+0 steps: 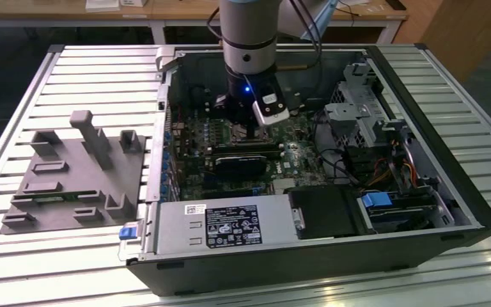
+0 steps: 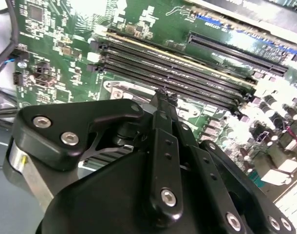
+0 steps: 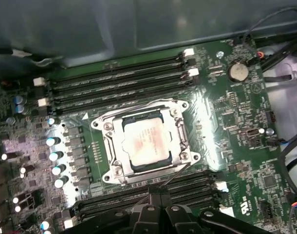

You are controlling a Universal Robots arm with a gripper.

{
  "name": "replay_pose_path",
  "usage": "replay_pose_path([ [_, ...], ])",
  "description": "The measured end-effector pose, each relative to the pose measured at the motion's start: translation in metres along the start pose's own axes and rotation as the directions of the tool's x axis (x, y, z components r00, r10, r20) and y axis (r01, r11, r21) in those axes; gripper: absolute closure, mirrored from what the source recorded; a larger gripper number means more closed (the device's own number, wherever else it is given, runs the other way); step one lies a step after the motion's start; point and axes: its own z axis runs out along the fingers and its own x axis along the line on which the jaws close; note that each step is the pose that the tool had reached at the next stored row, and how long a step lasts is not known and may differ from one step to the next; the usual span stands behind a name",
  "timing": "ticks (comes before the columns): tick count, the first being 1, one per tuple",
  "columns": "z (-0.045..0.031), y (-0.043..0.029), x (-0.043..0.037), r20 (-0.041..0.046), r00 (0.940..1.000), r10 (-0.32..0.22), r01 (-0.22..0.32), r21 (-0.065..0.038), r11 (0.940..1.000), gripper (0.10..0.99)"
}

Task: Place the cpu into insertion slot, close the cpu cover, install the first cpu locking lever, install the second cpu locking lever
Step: 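Install the second cpu locking lever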

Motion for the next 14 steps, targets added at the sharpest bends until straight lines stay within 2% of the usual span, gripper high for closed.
replay_pose_path([
  [7, 0.0053, -0.0047, 0.006, -0.0047, 0.9997, -0.024, 0.024, -0.013, 0.9996, 0.984],
  [11, 0.0086, -0.007, 0.0066, -0.0091, 0.9995, -0.031, 0.031, -0.032, 0.999, 0.984],
  [14, 0.0108, -0.0084, 0.0069, -0.0136, 0.9993, -0.035, 0.034, -0.053, 0.998, 0.984],
])
